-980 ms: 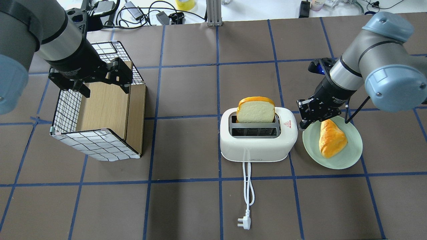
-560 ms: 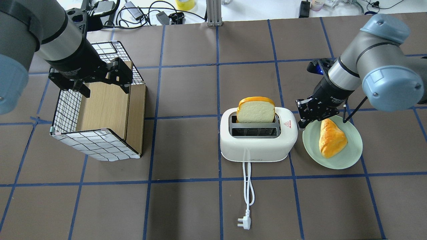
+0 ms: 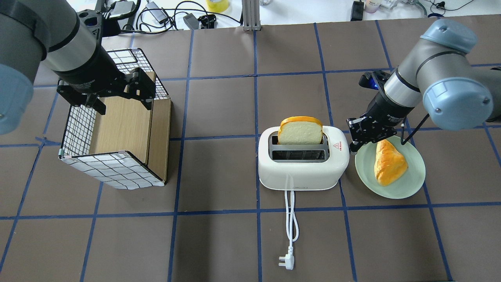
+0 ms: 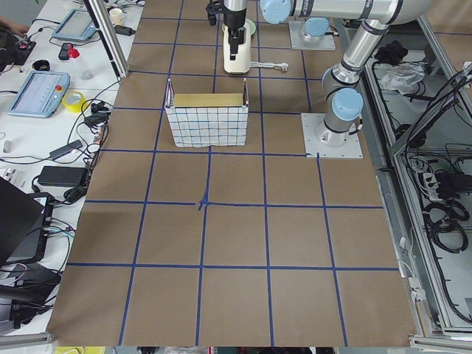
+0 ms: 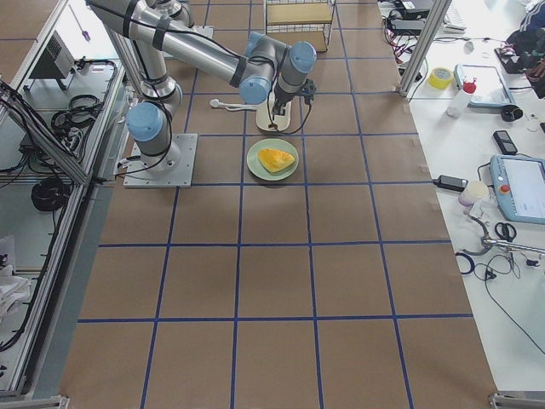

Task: Press toaster with right arm
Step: 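Press the toaster lever downward with the right gripper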

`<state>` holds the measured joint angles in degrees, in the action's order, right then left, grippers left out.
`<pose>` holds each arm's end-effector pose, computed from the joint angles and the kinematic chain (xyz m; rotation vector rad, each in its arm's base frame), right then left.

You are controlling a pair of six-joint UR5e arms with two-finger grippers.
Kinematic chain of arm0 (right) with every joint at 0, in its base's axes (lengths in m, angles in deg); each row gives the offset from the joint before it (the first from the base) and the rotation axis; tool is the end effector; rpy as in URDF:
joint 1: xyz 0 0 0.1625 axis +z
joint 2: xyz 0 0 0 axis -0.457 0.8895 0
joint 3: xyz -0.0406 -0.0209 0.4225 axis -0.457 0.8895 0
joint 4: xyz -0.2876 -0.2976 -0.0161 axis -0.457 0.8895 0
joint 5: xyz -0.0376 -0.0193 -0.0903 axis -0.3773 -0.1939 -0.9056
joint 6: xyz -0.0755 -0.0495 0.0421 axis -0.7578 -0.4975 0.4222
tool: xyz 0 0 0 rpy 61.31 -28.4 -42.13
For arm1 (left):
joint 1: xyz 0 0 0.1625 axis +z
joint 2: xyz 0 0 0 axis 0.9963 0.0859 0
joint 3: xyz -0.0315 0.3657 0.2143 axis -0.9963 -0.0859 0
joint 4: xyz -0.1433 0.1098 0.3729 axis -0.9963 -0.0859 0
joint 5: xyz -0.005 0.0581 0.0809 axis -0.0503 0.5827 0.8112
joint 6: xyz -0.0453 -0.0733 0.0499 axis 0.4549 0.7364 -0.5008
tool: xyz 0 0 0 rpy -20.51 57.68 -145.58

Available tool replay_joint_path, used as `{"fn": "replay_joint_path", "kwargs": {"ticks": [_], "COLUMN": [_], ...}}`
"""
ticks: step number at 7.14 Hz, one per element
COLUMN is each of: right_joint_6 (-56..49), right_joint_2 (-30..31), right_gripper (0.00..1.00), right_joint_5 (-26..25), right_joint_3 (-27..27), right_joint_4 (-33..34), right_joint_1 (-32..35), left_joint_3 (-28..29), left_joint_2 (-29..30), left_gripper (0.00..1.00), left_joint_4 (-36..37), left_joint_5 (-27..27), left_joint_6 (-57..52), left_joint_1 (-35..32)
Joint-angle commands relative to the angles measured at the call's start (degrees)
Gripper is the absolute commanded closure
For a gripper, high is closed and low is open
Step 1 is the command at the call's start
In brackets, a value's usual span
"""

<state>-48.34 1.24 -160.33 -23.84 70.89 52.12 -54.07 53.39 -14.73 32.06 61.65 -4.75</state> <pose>0.0697 -0.4812 0.2994 -0.0334 2.8217 0.3272 -0.1302 -0.4516 0.4960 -0.1303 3.1229 -0.0992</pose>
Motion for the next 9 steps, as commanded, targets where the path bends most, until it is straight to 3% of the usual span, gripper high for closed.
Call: {"fn": "replay_joint_path", "kwargs": {"ticks": [1, 4, 9], "right_joint_6": [-1.7, -1.79, -1.88], "right_joint_2": [-0.7, -1.49, -2.28], "right_gripper": [1.0, 1.0, 1.0], "right_joint_5": [0.0, 1.22, 1.23], "right_joint_3": [0.0, -2.8, -3.25], "right_joint_4": [0.09, 4.55, 6.15], "right_joint_1": [-0.73, -0.91, -0.91], "left_joint_3": [0.0, 0.0, 0.0], "left_joint_2": [0.0, 0.0, 0.0], "left_gripper": [0.0, 0.0, 0.0], "left_joint_4": [0.0, 0.0, 0.0], "left_joint_5": [0.0, 0.0, 0.0], "left_joint_6": [0.0, 0.0, 0.0], "left_joint_1": [0.0, 0.0, 0.0]}}
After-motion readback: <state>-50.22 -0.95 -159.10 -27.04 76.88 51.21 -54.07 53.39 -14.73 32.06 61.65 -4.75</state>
